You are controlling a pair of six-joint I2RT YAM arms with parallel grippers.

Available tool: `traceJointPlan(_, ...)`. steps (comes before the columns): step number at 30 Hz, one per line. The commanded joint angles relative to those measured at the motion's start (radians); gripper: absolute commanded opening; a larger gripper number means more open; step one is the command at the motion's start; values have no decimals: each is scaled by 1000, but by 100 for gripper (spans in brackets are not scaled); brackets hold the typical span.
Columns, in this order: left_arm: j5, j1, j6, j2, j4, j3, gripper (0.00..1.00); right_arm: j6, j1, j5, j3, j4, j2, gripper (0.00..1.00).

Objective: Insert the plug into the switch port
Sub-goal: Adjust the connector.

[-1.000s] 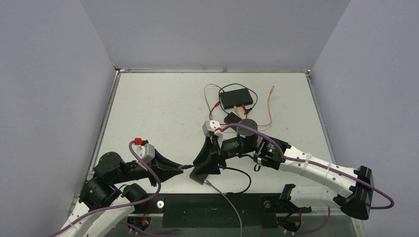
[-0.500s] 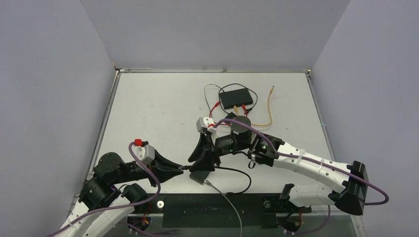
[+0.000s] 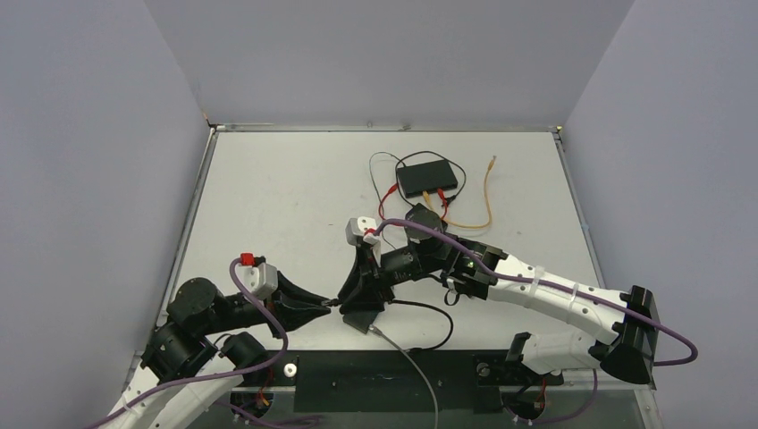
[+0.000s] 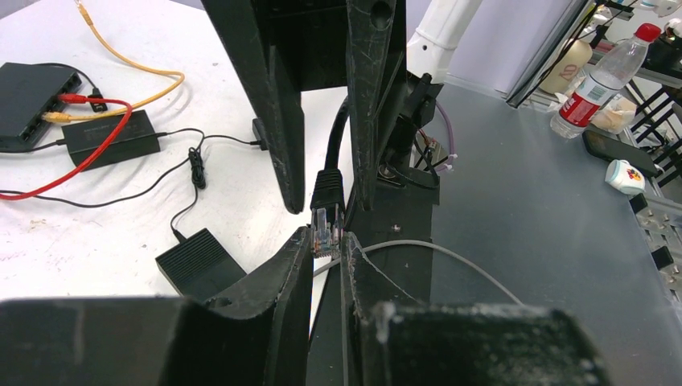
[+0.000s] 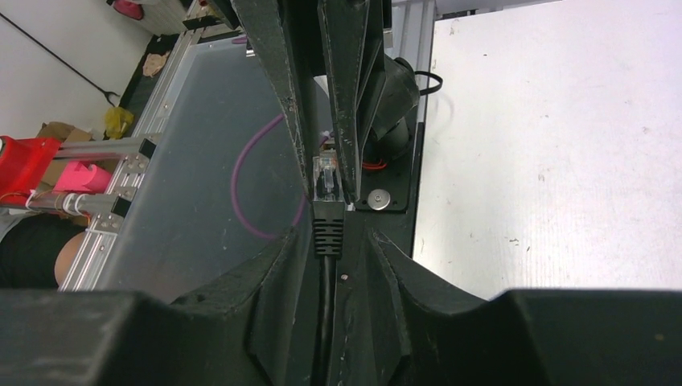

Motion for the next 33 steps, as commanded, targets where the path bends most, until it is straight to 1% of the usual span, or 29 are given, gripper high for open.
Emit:
traceJointPlan(1, -19, -8, 23, -11, 30, 12, 0, -30, 10, 1, 45, 8, -2, 30)
traceJointPlan(4, -19, -10, 23, -13, 31, 9, 0, -30, 12, 1, 43, 7, -4, 27)
traceJointPlan(11, -18, -12, 21, -15, 31, 8, 0, -28, 13, 5, 46, 20, -9, 31)
traceJointPlan(23, -16, -14, 18, -19, 31, 5, 0, -2, 13, 13, 40, 73, -18, 31)
traceJointPlan(33, -16, -14, 17, -16, 31, 5, 0, 9, 11, 20, 37, 81, -16, 30)
